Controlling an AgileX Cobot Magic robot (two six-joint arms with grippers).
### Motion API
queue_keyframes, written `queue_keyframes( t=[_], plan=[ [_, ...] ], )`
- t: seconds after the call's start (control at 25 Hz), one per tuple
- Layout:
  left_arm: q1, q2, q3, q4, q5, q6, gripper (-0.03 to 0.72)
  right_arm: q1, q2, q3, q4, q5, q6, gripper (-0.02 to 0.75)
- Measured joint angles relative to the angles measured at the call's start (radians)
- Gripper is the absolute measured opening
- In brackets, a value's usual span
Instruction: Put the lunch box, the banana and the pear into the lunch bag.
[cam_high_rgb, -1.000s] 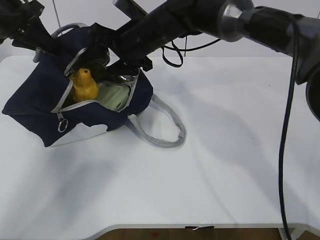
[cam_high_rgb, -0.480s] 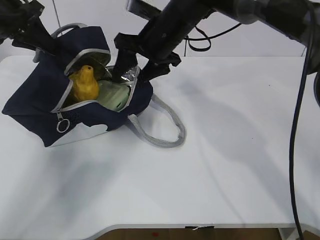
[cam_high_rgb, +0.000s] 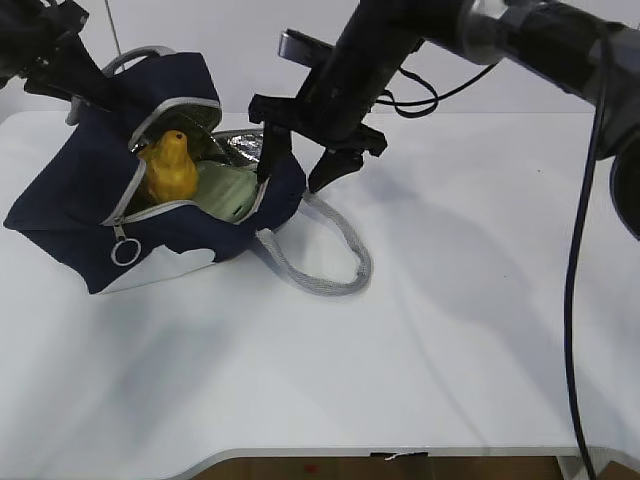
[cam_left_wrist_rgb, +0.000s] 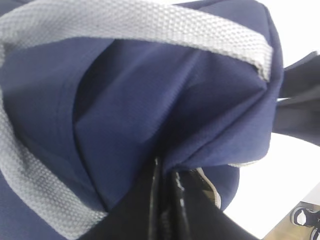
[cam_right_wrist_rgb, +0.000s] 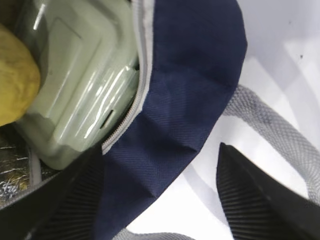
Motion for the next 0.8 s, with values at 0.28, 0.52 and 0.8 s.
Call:
queue_keyframes(
  t=[0.28,0.52,0.8],
  plan=[
    [0.000,0.000,0.000,0.000,0.000,0.000,0.004,0.000,0.034,0.000,0.015,0.000,0.068,0.556],
    [0.000,0.000,0.000,0.000,0.000,0.000,0.004,0.000,0.080,0.000,0.035,0.000,0.076,0.536],
    [0.000,0.000,0.000,0.002,0.000,0.000,0.004,0.000,0.087,0.000,0.043,0.000,0.077,0.451]
  ],
)
